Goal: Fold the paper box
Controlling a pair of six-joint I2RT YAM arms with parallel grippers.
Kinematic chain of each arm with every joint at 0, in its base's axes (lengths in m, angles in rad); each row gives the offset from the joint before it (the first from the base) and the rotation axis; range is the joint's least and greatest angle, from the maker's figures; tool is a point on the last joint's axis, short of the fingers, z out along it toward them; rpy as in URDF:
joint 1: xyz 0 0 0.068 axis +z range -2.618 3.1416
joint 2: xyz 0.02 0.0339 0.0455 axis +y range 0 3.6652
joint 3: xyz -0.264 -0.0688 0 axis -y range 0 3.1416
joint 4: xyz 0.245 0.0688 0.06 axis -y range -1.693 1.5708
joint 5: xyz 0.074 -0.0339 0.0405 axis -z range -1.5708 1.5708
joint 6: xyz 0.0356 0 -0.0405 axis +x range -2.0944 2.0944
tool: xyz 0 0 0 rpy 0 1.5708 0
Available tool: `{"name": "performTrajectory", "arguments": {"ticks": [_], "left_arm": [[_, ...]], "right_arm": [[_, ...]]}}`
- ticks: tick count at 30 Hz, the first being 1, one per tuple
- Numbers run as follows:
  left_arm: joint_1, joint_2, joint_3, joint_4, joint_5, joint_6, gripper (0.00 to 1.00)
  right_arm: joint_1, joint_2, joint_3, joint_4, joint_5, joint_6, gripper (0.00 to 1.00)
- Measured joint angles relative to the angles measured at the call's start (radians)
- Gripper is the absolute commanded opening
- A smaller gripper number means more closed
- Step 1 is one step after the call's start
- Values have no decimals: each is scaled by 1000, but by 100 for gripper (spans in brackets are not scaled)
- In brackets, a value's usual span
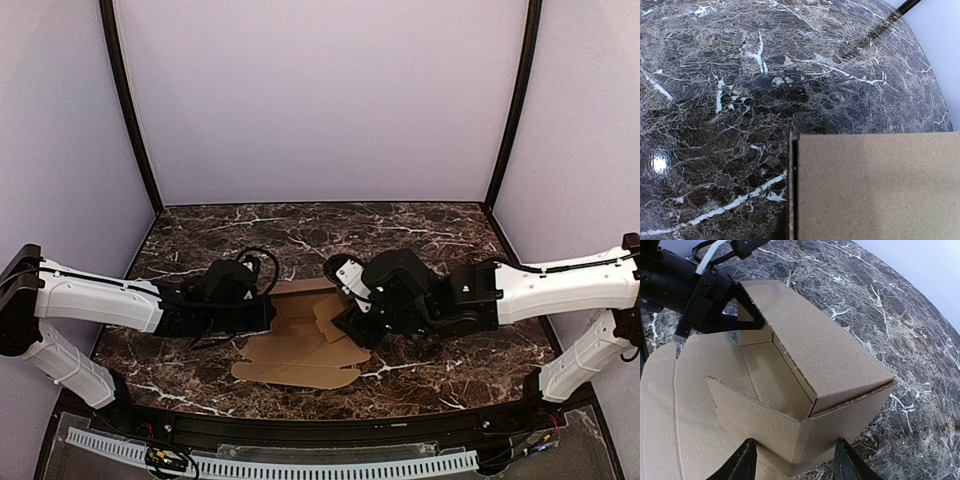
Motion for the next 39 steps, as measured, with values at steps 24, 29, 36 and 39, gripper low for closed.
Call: {"name": "performTrajectory", "arguments": {"ticks": [24,29,36,39], "left_arm": [[-1,0,14,-98,-133,-101,1],[-8,0,15,-99,-138,-104,1],[-19,0,15,-97,-152,-124,1],[-24,0,17,-93,-157,-133,1]], "right_arm": [[23,334,195,-43,417,162,29],[23,348,200,-39,482,183,18],[23,371,224,-36,565,218,0],[19,383,231,-32,589,224,0]]}}
